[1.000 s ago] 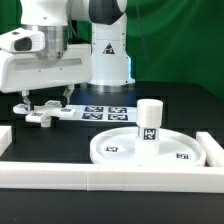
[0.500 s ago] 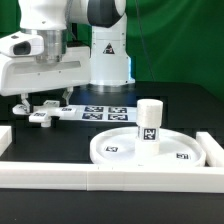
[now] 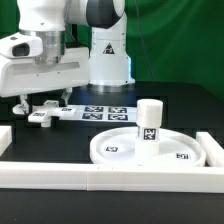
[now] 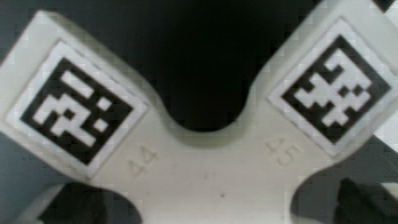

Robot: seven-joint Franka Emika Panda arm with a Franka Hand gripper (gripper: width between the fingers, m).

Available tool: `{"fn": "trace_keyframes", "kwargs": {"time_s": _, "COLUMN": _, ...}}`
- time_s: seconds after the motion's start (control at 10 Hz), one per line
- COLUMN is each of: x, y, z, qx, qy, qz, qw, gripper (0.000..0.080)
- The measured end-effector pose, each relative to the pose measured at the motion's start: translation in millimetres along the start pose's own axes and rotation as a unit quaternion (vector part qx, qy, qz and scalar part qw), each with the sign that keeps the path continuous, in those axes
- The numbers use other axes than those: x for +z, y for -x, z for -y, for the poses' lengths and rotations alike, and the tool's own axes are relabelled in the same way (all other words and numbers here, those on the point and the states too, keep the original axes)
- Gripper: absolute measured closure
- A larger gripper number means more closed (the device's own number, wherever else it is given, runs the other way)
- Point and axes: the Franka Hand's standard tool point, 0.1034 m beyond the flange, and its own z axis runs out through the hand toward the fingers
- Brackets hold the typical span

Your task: Assemble round table

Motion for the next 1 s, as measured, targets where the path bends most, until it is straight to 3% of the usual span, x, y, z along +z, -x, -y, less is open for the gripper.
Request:
{"fn": "trace_keyframes", "kwargs": {"time_s": 0.5, "x": 5.6, "y": 2.8, "z": 1.8, "qx": 0.000, "qy": -0.004, "qz": 0.005, "qw": 1.000, "gripper": 0.0150}}
{"fn": "trace_keyframes", "kwargs": {"time_s": 0.6, "x": 7.3, "y": 3.6, "z": 2.6, "qx": 0.000, "qy": -0.005, "qz": 0.006, "qw": 1.000, "gripper": 0.0246}}
{"fn": "trace_keyframes", "kwargs": {"time_s": 0.7, "x": 7.6, "y": 3.4, "z": 2.8, "qx": 0.000, "qy": -0.005, "qz": 0.006, "qw": 1.000, "gripper": 0.0246}}
{"fn": "trace_keyframes", "kwargs": {"time_s": 0.8, "x": 7.5, "y": 2.9, "z": 3.1, "qx": -0.001, "qy": -0.005, "qz": 0.006, "qw": 1.000, "gripper": 0.0353}}
{"fn": "trace_keyframes", "kwargs": {"time_s": 1.0, "x": 6.6, "y": -0.1, "z": 5.7, "qx": -0.002, "qy": -0.007, "qz": 0.007, "qw": 1.000, "gripper": 0.0353}}
